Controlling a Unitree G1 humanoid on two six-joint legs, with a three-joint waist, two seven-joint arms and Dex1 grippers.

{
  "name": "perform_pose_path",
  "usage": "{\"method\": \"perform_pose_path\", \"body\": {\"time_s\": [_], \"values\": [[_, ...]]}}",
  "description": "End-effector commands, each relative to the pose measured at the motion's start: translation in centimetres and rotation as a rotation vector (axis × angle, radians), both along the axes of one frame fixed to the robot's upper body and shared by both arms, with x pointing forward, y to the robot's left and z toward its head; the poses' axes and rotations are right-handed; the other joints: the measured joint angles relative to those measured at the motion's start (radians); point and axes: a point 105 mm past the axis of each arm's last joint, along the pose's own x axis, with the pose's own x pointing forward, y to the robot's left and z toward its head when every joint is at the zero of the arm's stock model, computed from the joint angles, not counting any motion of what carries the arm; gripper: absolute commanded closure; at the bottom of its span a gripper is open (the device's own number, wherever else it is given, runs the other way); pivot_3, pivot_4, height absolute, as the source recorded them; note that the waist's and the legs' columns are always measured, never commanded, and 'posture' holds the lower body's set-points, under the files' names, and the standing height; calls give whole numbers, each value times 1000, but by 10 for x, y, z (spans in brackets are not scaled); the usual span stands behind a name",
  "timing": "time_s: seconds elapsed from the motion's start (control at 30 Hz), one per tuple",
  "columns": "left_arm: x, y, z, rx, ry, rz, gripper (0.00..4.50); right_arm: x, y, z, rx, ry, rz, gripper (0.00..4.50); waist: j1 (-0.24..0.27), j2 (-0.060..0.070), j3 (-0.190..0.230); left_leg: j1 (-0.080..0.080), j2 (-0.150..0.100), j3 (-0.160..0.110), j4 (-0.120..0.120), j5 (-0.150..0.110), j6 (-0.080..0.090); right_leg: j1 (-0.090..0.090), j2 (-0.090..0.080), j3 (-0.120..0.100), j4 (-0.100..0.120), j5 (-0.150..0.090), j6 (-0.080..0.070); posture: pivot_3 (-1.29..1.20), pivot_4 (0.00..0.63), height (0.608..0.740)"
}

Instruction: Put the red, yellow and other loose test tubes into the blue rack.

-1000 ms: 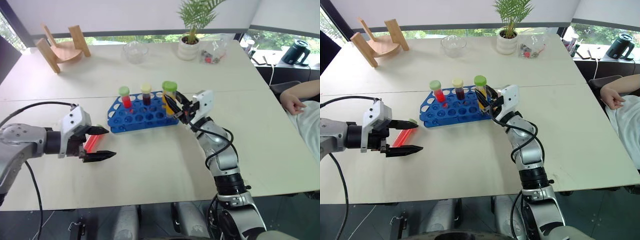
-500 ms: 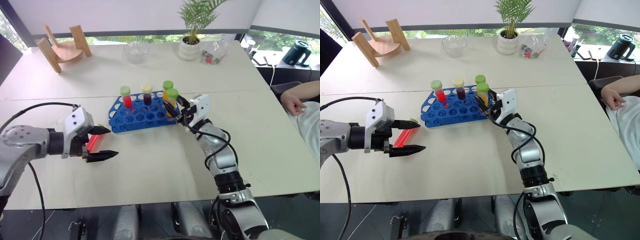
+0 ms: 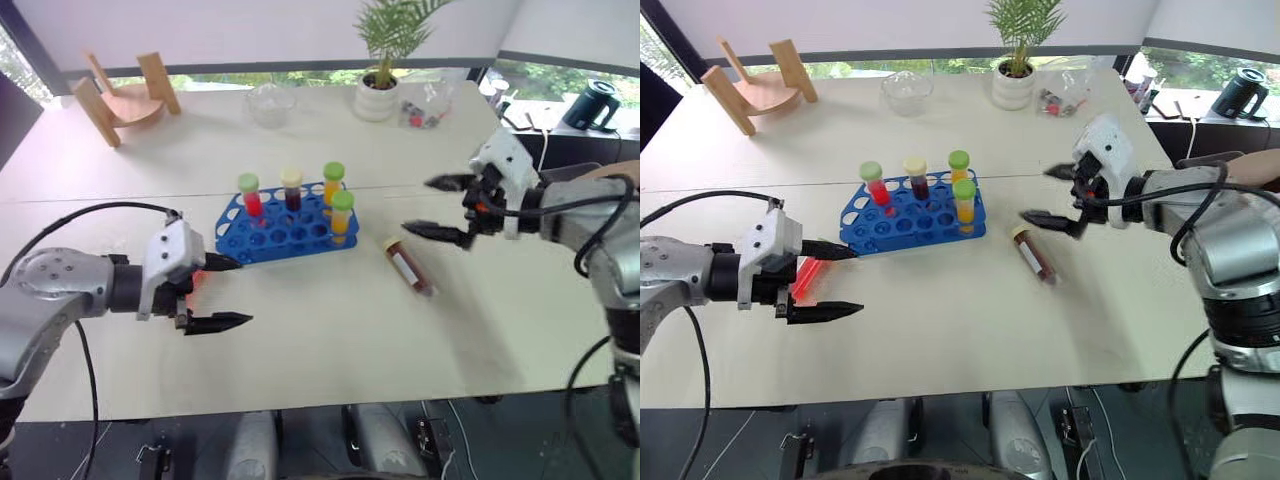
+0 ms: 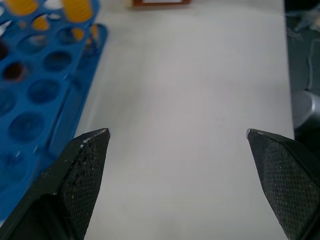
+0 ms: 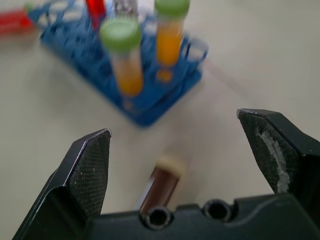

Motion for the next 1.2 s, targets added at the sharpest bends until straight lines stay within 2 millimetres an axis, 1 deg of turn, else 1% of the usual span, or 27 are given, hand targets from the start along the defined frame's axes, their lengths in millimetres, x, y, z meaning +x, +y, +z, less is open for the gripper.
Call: {"method": "perform_pose_path", "body": {"time_s": [0.03, 0.17, 0.27, 0.37, 0.43, 0.53, 0.7, 0.73, 0.8, 0.87, 0.93, 0.97, 1.0, 1.03, 1.07, 1.13, 1.17, 1.2], "values": [[4, -3, 7, 47, -87, 0, 0, -4, 3, -6, -8, 201, -23, 37, -7, 0, 0, 0, 0, 0, 0, 0, 0, 0, 0, 0, 0, 0, 0, 0, 150, 740], [3, -8, 4, 28, -97, 8, 0, 21, 5, -14, -28, 309, -169, 37, -15, 0, 0, -2, -1, 2, 2, 0, 0, -2, -1, 1, 0, 0, 1, 0, 150, 740], [3, -10, -2, 27, -97, 23, 0, 35, 5, -25, -70, 358, -220, 37, -12, 0, 0, -2, -1, 2, 1, 0, 0, -2, -2, 1, 0, 0, 1, 0, 150, 740], [3, -11, -5, 19, -101, 44, 0, 44, 7, -39, -131, 383, -253, 37, -8, 0, 0, -3, -1, 1, 1, 0, 0, -3, -2, 0, 0, 0, 1, 0, 150, 740], [3, -11, -8, 13, -103, 62, 0, 45, 10, -51, -179, 404, -259, 37, -9, 0, 0, -4, -1, 1, 1, 0, 0, -4, -2, 0, 0, 0, 1, 0, 150, 740], [1, -14, -12, -1, -101, 82, 0, 48, 6, -66, -278, 382, -237, 866, -12, -1, 0, -4, -1, 1, 1, 0, 0, -4, -2, 0, 0, 0, 1, 0, 150, 740], [-1, -13, -14, -7, -104, 106, 0, 42, 4, -69, -319, 390, -186, 3502, -9, -1, 0, -3, -1, 1, 2, 0, 0, -2, -2, 0, 0, 0, 1, 0, 150, 740], [-1, -12, -15, -6, -104, 111, 0, 41, 5, -69, -319, 391, -177, 3671, -9, -1, 0, -3, -1, 1, 2, 0, 0, -2, -2, -1, 0, 0, 1, 0, 150, 740], [0, -9, -15, -2, -104, 122, 0, 43, 8, -63, -308, 348, -140, 3671, -8, -1, 0, -3, -1, 1, 1, 0, 0, -2, -2, -1, 0, 0, 1, 0, 150, 740], [2, -2, -16, 3, -97, 144, 0, 42, 26, -43, -184, 306, -61, 3671, -8, -1, 0, -3, -1, 1, 1, 0, 0, -2, -2, -1, 0, 0, 1, 0, 150, 740], [3, 10, -15, 6, -80, 179, 0, 18, 63, 0, 55, 267, 165, 3671, -12, 0, 0, -3, -1, 1, 1, 0, 0, -3, -2, -1, 0, 0, 1, 0, 150, 740], [5, 19, -15, 3, -67, 204, 0, 3, 82, 22, 163, 201, 288, 3671, -16, 1, 1, -3, -1, 1, 1, 0, 0, -3, -2, -1, 0, 0, 1, 0, 150, 740], [6, 27, -14, 1, -58, 227, 0, -12, 95, 38, 247, 143, 379, 3671, -18, 1, 1, -3, 0, 1, 0, 0, 0, -4, -1, 0, 1, 0, 1, 0, 150, 740], [10, 36, -12, -15, -46, 261, 0, -25, 113, 53, 373, 51, 446, 3671, -19, 1, 1, -3, 0, 1, 0, 0, 0, -5, -1, 0, 1, 0, 1, 0, 150, 740], [14, 46, -8, -32, -36, 294, 0, -32, 129, 63, 487, -48, 451, 3671, -18, 1, 1, -3, 1, -1, -1, 0, 1, -5, 0, 0, 2, 0, 1, 0, 150, 740], [19, 58, -4, -56, -24, 329, 0, -35, 146, 73, 631, -181, 390, 3671, -14, -1, -1, -3, 3, -5, -1, 0, 1, -4, 5, -2, 3, 0, -1, 0, 150, 740], [21, 63, -3, -71, -11, 345, 0, -35, 154, 72, 671, -245, 354, 3671, -9, -1, -1, -3, 4, -6, -1, 0, 1, -4, 5, -3, 3, 0, -1, 0, 150, 740], [21, 66, -6, -60, 10, 349, 0, -30, 164, 70, 710, -337, 291, 3671, -4, -1, -1, -3, 4, -6, -1, 0, 0, -3, 5, -3, 3, 0, -1, 0, 150, 740]]}}
